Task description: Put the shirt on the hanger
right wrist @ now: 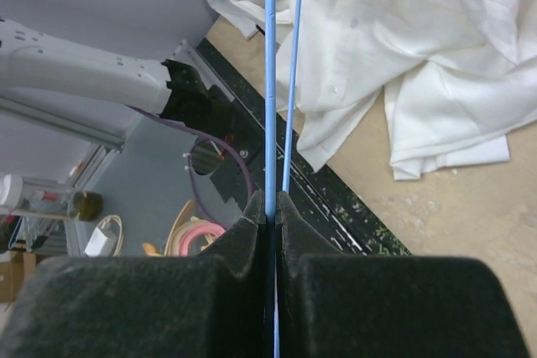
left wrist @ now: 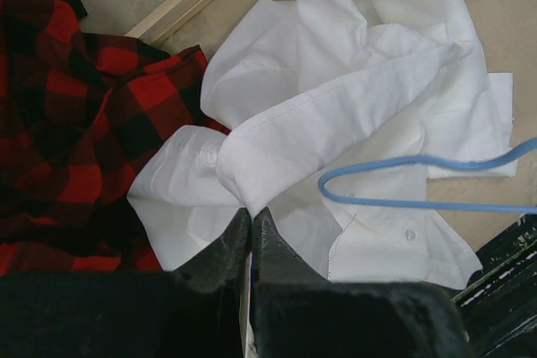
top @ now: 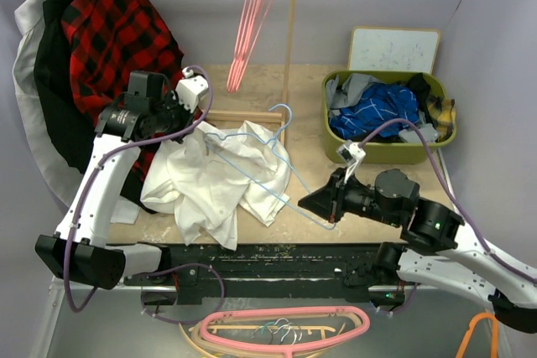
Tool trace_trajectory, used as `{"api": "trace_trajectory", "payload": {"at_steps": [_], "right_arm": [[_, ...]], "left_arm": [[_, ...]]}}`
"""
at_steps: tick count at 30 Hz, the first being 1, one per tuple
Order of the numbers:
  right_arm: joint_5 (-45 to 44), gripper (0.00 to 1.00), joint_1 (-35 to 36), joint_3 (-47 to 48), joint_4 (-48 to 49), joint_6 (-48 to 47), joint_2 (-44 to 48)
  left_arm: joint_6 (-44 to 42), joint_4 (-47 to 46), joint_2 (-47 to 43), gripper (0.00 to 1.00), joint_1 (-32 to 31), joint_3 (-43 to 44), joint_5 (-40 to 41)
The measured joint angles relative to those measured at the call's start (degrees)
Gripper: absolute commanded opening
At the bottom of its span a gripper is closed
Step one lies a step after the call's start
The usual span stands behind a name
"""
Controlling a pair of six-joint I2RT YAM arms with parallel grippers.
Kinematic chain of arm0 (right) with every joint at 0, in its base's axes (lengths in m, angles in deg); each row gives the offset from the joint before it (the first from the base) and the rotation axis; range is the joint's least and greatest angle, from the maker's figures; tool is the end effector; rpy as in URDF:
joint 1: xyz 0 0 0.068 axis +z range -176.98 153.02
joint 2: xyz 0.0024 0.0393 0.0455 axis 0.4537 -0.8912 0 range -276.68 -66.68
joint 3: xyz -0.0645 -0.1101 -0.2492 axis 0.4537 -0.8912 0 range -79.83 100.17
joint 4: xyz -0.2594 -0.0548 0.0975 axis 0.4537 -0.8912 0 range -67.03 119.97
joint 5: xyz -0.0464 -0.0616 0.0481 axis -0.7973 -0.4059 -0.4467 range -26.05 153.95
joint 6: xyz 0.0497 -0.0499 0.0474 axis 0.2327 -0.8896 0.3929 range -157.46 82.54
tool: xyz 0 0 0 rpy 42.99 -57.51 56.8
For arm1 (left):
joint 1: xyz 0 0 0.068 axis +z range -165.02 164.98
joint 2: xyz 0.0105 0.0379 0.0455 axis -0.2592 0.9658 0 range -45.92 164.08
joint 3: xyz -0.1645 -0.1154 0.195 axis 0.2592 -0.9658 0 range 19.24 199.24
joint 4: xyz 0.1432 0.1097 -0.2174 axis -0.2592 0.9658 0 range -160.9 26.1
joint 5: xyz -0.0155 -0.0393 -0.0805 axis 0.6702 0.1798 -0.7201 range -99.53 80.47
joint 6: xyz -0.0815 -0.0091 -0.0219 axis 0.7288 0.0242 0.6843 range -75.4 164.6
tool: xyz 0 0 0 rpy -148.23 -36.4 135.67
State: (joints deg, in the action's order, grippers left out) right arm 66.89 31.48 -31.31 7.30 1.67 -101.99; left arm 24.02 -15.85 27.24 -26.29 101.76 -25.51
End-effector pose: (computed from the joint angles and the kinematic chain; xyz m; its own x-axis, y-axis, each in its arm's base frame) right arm 0.0969 0.1653 0.3654 -0.6206 0.1938 -0.7598 -0.6265 0.4602 0.6291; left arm 0.2874 -0.0783 0.3717 -0.5247 0.4492 -0.7231 0.5991 0.7983 0.0612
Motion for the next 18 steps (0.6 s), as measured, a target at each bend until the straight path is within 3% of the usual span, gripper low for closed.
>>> {"api": "trace_trajectory", "payload": {"at_steps": [18], "right_arm": [[1.31, 0.0, 0.02, 0.0, 16.52, -4.85, -18.93]], "left_arm": [[-1.51, 3.93, -3.76, 0.0, 0.0, 0.31, -4.15]]}}
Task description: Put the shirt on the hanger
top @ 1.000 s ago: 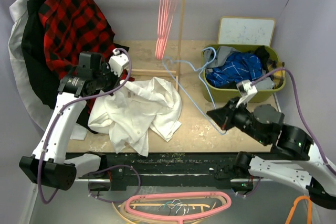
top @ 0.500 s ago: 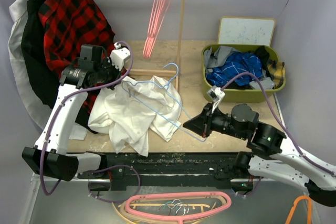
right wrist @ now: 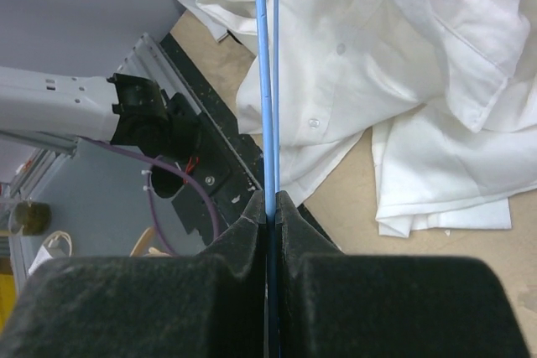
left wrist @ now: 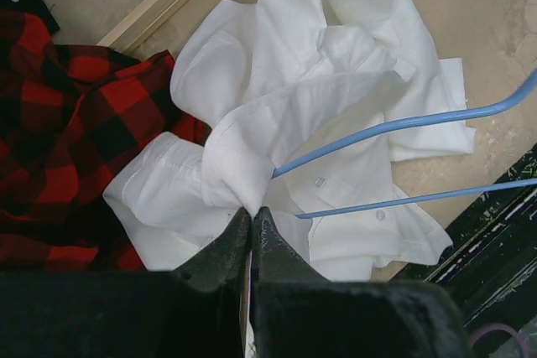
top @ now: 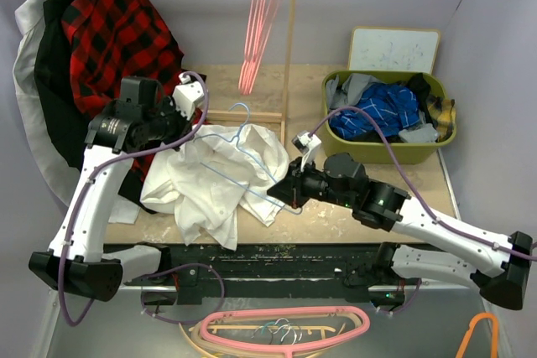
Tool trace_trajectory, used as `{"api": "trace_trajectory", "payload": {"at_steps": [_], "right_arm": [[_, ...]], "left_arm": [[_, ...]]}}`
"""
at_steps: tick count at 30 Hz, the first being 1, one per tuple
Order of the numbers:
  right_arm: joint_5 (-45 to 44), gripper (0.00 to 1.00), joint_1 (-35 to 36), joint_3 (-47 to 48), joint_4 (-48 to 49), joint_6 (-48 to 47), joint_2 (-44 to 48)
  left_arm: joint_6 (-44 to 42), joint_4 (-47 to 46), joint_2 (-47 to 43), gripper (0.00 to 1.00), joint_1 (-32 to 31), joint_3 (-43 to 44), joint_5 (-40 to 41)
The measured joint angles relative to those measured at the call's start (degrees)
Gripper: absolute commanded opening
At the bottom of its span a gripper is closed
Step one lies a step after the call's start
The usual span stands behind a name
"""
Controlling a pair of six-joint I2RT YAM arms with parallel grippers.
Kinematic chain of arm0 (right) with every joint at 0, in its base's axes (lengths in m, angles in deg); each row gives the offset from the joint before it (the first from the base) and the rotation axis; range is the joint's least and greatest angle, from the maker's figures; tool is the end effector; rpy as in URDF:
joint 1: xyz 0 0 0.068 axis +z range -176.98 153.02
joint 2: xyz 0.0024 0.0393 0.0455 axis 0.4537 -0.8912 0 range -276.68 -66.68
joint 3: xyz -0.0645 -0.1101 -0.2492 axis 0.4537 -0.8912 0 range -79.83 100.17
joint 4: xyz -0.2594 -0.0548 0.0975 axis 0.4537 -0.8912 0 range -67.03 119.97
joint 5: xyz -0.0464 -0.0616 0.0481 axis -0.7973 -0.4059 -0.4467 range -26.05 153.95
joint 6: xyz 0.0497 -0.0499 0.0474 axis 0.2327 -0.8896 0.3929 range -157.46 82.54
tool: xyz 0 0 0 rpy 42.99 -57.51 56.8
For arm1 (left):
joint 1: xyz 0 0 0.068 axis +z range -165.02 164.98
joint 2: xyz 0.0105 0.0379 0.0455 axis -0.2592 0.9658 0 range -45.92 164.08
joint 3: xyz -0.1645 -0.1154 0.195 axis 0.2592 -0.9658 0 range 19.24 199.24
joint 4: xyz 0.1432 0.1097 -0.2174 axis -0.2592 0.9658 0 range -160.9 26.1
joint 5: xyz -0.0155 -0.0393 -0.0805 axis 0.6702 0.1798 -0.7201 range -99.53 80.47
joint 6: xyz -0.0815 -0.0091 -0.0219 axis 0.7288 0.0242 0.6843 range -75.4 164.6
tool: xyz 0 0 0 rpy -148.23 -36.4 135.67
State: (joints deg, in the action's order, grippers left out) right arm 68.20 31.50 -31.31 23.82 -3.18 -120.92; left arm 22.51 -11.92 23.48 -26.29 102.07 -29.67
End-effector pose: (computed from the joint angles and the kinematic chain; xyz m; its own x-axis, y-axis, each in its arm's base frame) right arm 0.1409 0.2404 0.3362 -0.5891 0.1139 -0.8000 -0.6731 0.4785 0.5638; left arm 0.2612 -0.0783 0.3852 -0.4909 0.4579 -0.7412 0.6524 0.7571 0.0356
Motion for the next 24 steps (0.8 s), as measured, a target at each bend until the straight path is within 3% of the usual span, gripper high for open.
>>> {"api": "trace_trajectory", "payload": {"at_steps": [8, 19, 24], "right_arm": [[-1.29, 0.0, 0.44, 2.36, 1.66, -2.78, -3.8], [-2.23, 0.0, 1.18, 3.85, 11.02, -4.9, -12.79], [-6.82, 0.0, 7.56, 3.85, 15.1, -4.72, -16.0]], "left_arm": [[0.04, 0.83, -2.19, 0.0, 0.0, 0.22, -2.45], [0.42, 1.42, -3.37, 0.0, 0.94, 0.33, -5.51], [1.77, 0.17, -3.93, 0.0, 1.88, 0.33, -2.43]]}}
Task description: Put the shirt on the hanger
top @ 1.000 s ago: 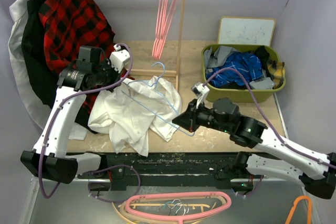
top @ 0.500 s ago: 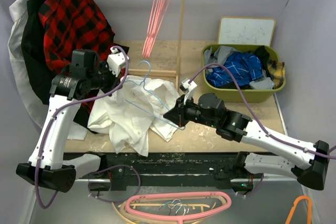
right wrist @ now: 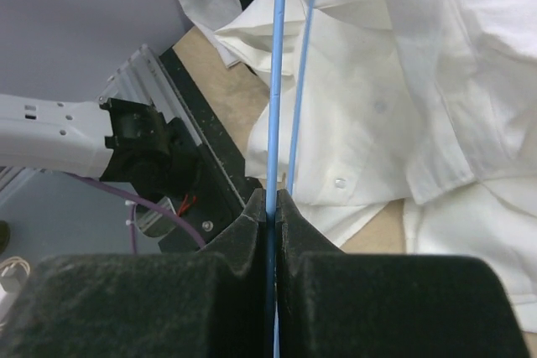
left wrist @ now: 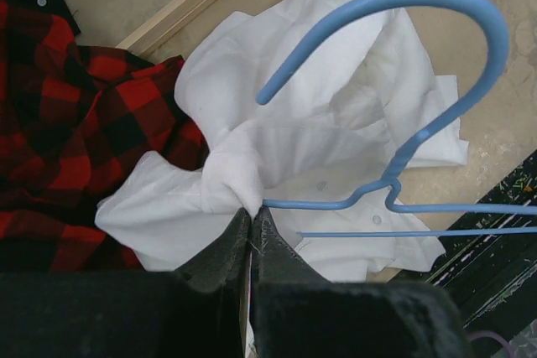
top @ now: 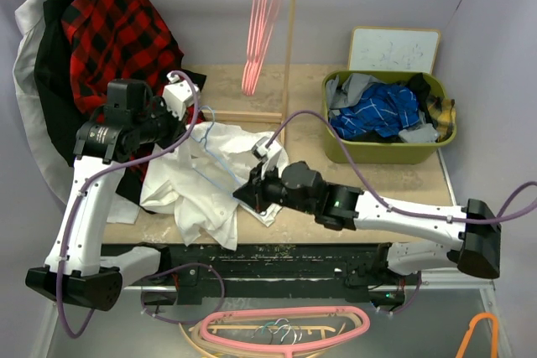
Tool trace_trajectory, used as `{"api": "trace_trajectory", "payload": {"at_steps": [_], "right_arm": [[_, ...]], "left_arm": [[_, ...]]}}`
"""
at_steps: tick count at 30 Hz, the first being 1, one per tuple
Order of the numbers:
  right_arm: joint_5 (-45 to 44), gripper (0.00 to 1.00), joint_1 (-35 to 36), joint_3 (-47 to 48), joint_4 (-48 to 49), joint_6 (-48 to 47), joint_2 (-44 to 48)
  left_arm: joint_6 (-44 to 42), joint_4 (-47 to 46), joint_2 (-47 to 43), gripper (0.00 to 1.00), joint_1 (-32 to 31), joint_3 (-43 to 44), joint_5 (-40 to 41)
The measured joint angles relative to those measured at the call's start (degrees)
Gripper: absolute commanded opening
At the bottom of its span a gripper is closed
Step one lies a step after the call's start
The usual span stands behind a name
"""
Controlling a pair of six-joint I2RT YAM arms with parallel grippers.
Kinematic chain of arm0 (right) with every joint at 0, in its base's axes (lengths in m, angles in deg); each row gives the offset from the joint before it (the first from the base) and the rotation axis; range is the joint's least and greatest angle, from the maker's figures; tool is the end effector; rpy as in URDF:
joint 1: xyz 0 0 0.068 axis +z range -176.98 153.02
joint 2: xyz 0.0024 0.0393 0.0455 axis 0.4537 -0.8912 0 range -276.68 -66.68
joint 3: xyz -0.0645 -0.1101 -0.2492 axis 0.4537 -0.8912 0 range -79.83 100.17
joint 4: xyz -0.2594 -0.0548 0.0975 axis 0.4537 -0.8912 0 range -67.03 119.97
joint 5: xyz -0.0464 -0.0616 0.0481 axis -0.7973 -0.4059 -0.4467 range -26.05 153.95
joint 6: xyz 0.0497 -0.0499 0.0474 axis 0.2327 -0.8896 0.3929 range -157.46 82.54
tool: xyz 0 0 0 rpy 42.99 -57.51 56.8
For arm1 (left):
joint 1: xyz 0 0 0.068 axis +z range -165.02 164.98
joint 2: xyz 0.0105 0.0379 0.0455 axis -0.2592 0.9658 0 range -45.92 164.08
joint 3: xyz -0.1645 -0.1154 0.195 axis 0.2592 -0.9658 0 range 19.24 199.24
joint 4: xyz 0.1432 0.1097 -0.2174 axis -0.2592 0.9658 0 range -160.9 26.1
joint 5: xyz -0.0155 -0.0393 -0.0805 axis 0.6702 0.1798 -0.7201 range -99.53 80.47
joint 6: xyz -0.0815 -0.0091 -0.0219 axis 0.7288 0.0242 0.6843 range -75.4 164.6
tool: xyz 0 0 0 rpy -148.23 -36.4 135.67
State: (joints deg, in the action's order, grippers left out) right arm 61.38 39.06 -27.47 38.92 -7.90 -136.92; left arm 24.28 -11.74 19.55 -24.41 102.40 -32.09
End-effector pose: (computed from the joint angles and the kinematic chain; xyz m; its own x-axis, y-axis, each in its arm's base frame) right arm 0.1442 0.3164 0.3208 -0.4964 0.0967 -0.8627 -0.7473 0.4581 0.4814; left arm 0.2428 -0.0692 0.4042 -0.4620 0.4015 -0.7908 0.6341 0.7729 0.0220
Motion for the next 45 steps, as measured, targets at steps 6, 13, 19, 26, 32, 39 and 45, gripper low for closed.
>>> {"api": "trace_trajectory", "payload": {"at_steps": [6, 13, 19, 26, 32, 39, 45], "right_arm": [[-10.93, 0.0, 8.0, -3.28, 5.22, 1.33, 0.42], [-23.21, 0.0, 12.72, -5.57, 8.66, 1.38, 1.01], [-30.88, 0.0, 13.09, -5.97, 9.07, -1.2, 0.44], [-30.49, 0.0, 13.03, -5.01, 12.87, -3.63, -6.95], [-30.84, 0.0, 13.03, -4.98, 15.34, -4.33, -9.99], [-31.47, 0.0, 12.83, -8.66, 20.06, -4.94, -7.17], [-32.5, 0.0, 11.78, -13.33, 26.03, -5.6, -6.62]], "left_arm": [[1.27, -0.15, 0.09, 0.0, 0.37, 0.0, 3.26], [1.25, -0.72, 0.09, 0.0, 0.39, 0.0, 3.93], [1.16, -0.39, 0.02, 0.0, 0.39, -0.39, 0.17], [0.02, 2.71, -0.2, 0.01, 0.44, -0.33, -7.45], [-1.84, 5.07, -1.27, 0.03, 0.44, -0.94, -9.18], [-6.47, 8.39, -2.19, 0.39, 0.44, -2.91, -8.98], [-9.94, 12.33, -1.05, 0.67, 0.42, -3.61, -8.02]]}}
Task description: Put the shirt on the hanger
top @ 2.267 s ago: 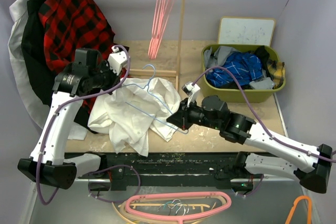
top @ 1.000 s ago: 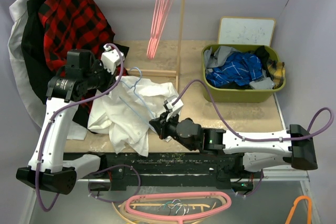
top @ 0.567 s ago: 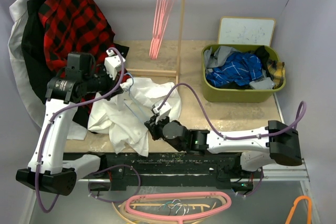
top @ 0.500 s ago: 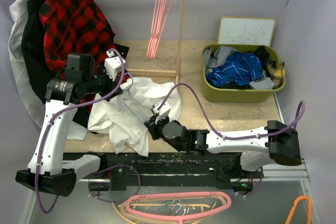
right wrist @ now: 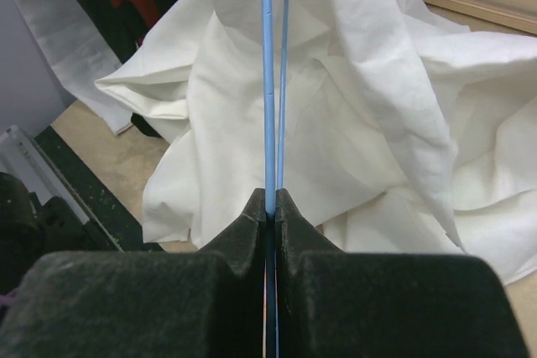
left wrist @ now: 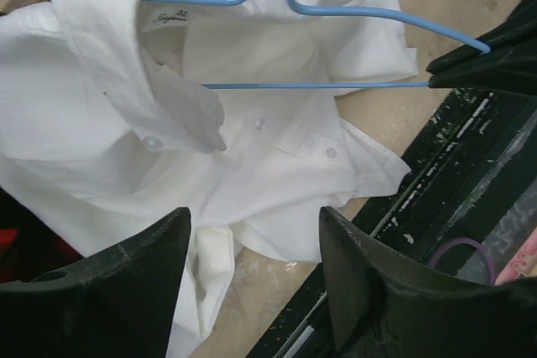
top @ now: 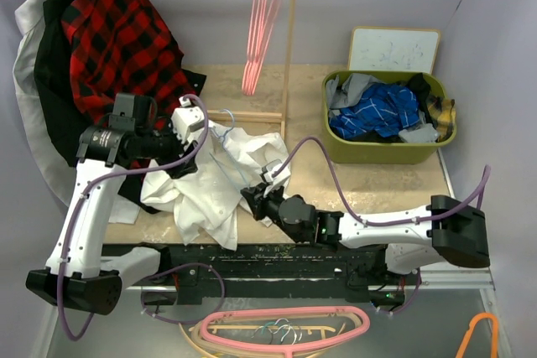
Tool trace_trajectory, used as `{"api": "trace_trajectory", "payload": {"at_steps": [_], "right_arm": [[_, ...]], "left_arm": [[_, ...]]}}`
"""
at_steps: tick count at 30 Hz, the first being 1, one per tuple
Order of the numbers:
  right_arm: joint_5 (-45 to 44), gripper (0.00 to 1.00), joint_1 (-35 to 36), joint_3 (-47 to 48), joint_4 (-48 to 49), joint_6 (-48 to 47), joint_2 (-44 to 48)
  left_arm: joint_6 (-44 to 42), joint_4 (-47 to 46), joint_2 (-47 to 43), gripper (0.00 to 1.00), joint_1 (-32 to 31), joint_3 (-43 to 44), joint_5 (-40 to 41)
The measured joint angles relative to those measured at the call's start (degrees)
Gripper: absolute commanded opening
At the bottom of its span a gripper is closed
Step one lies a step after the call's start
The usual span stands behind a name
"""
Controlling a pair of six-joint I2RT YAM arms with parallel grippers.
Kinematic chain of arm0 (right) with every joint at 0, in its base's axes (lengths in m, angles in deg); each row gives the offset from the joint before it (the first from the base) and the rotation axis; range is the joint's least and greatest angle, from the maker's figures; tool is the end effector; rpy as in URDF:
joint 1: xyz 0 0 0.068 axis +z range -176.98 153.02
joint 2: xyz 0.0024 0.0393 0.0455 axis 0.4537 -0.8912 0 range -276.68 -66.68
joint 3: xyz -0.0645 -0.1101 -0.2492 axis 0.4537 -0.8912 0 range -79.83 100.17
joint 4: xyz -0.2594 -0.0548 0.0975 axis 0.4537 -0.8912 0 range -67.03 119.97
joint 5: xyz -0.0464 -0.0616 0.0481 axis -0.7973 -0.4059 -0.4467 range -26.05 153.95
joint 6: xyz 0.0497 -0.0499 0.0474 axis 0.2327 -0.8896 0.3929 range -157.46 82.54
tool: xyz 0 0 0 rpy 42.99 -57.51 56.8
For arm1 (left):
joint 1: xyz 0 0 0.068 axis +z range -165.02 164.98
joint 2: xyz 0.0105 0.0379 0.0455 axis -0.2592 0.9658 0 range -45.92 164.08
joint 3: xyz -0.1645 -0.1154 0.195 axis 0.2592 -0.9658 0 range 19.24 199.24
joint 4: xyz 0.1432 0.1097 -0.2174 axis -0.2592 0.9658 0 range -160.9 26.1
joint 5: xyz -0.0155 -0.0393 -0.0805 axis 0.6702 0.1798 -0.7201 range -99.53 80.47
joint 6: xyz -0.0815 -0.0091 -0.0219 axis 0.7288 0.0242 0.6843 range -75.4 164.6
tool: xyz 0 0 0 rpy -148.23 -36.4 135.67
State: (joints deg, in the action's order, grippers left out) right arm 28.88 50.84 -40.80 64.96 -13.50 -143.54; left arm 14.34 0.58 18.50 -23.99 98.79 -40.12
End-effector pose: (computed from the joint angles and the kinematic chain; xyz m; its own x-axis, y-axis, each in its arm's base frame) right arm 0.1138 0.3243 0.2544 -0.2853 0.2536 -0.9243 -0.6162 0.6901 0.3796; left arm 0.2132 -0.0721 0.3710 -0.5023 0.5185 -0.6920 0.7708 0.6311 -0.0866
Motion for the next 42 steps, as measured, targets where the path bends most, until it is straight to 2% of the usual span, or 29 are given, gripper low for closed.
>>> {"api": "trace_trajectory", "payload": {"at_steps": [4, 8, 12, 16, 23, 27, 30, 34, 42], "right_arm": [[0.81, 0.0, -0.92, -5.22, 7.1, -1.99, 0.13], [4.24, 0.0, -3.45, -9.53, 12.26, -3.32, 0.13], [6.36, 0.0, -6.38, -12.2, 16.48, -4.22, -0.11], [7.13, 0.0, -6.97, -11.54, 19.06, -5.03, -3.08], [8.15, 0.0, -6.97, -8.24, 19.43, -5.11, -10.25], [8.92, 0.0, -6.97, -7.98, 20.11, -5.14, -11.41], [9.03, 0.0, -6.97, -7.76, 20.24, -5.14, -11.72], [8.98, 0.0, -6.97, -7.08, 20.24, -5.16, -12.02], [8.85, 0.0, -6.97, -5.81, 19.89, -5.18, -12.79]], "left_arm": [[-4.04, -3.63, -0.92, 0.67, 0.02, -0.13, 5.16], [-12.15, -5.77, 0.68, 0.65, 0.13, 1.27, 5.86], [-23.52, -5.84, 5.27, 0.64, 2.01, 3.85, 0.87], [-33.77, -5.79, 10.36, 0.64, 7.5, 6.91, -6.56], [-44.94, 1.99, 25.97, 0.59, 8.63, 22.62, -13.88], [-55.87, 4.33, 29.24, 0.54, 10.86, 21.86, -16.22], [-62.71, 8.13, 31.12, 0.54, 12.31, 23.34, -16.28], [-65.35, 12.15, 38.14, 0.57, 11.87, 30.56, -16.13], [-66.25, 15.23, 38.34, 0.55, 6.67, 24.76, -11.47]]}}
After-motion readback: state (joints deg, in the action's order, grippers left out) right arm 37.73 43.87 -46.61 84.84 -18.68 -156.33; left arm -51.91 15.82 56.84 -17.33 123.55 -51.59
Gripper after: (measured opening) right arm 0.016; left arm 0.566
